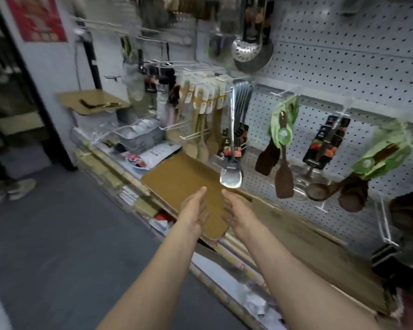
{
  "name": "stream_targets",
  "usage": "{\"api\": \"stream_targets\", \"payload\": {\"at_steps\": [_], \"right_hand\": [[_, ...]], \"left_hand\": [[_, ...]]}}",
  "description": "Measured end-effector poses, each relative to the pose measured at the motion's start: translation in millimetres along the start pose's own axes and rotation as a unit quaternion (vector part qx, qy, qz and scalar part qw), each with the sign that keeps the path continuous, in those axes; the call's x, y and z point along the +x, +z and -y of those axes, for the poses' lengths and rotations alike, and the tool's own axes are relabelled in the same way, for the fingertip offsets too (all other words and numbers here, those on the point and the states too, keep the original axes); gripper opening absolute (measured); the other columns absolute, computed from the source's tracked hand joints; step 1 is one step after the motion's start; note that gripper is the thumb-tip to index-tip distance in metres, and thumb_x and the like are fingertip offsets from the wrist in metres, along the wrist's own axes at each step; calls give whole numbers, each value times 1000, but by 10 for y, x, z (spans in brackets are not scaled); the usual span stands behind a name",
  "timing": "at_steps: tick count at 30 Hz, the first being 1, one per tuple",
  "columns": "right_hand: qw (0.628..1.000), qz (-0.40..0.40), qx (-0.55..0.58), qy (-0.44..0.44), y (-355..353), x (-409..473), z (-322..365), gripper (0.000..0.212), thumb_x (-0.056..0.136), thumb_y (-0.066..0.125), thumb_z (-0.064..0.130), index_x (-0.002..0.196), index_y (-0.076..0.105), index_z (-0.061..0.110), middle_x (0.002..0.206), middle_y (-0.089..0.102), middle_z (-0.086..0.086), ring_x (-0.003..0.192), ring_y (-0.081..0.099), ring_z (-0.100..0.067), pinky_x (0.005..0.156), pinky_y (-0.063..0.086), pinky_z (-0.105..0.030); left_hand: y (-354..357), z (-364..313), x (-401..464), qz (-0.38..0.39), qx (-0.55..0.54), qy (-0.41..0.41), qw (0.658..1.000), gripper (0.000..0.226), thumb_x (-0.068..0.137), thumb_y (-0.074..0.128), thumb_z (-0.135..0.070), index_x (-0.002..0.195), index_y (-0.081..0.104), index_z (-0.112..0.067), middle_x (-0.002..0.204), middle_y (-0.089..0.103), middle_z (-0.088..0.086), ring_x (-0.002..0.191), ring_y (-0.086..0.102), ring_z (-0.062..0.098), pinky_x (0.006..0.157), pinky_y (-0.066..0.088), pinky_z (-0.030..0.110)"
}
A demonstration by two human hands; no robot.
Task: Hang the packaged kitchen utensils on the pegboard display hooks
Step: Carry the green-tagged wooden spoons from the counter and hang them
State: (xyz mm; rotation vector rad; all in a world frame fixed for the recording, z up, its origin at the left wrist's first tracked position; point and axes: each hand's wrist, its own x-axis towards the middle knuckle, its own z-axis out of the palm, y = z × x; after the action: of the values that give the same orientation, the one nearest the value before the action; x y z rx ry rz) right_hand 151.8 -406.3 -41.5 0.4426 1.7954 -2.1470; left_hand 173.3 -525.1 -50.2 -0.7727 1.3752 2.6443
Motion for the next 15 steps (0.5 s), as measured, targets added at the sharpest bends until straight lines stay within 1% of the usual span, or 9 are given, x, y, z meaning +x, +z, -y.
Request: {"api": "stream_targets", "payload": {"at_steps": [2,4,5,7,10,11,12,13,15], "right_hand": [[1000,20,-8,4,539,75,-29,12,92,74,29,97,64,28,110,63,3,112,55,-17,90,48,-36],[999,43,-18,3,1096,154,-81,12,92,74,30,98,64,27,115,64,1,112,56,-17,95,50,-39],[998,56,-24,2,1381,190,-113,12,92,74,30,98,64,27,117,64,0,113,57,-18,98,50,-40],[996,78,-30,6,1926,274,-204,11,93,73,30,96,63,27,114,65,2,110,58,-16,99,51,-39],[994,108,-25,21,2663,373,-354,11,93,72,28,100,65,22,106,69,3,98,62,-10,101,52,-38],[993,115,-28,25,2877,391,-407,12,93,73,28,101,65,21,108,70,2,98,63,-10,99,53,-37],[992,121,-33,27,3068,407,-459,13,93,73,28,102,66,20,110,70,2,98,63,-10,93,54,-35],[991,126,-38,31,3241,414,-499,14,93,73,29,102,66,20,110,70,2,98,63,-10,86,55,-32],[990,129,-53,39,3532,450,-564,14,93,73,31,101,67,21,111,69,2,104,62,-13,78,53,-30]], "left_hand": [[-393,-333,115,-22,-13,12,1000,60,93,71,-33,146,48,-15,154,45,9,142,42,24,113,40,42],[-809,-673,251,-40,-32,23,998,59,92,72,-34,144,51,-15,152,47,7,140,44,24,111,42,41],[-1025,-841,325,-52,-37,28,998,58,91,73,-35,142,53,-15,150,50,6,138,47,24,107,44,39],[-1439,-1163,437,-75,-45,40,995,55,90,73,-36,137,57,-13,142,57,5,132,52,22,98,48,36],[-2000,-1608,536,-111,-42,50,992,28,94,70,-31,114,64,-11,114,65,1,117,58,18,101,49,38],[-2165,-1742,547,-123,-38,53,990,23,95,68,-30,109,63,-12,107,64,0,111,60,16,99,48,38],[-2320,-1868,555,-135,-34,59,988,25,95,69,-30,111,63,-12,107,64,2,109,61,16,96,49,36],[-2477,-1976,582,-142,-39,64,987,30,94,70,-29,116,63,-11,113,65,4,112,61,16,93,51,34],[-2762,-2151,646,-153,-49,70,984,31,92,72,-29,117,64,-13,119,65,4,120,58,18,98,51,35]]}}
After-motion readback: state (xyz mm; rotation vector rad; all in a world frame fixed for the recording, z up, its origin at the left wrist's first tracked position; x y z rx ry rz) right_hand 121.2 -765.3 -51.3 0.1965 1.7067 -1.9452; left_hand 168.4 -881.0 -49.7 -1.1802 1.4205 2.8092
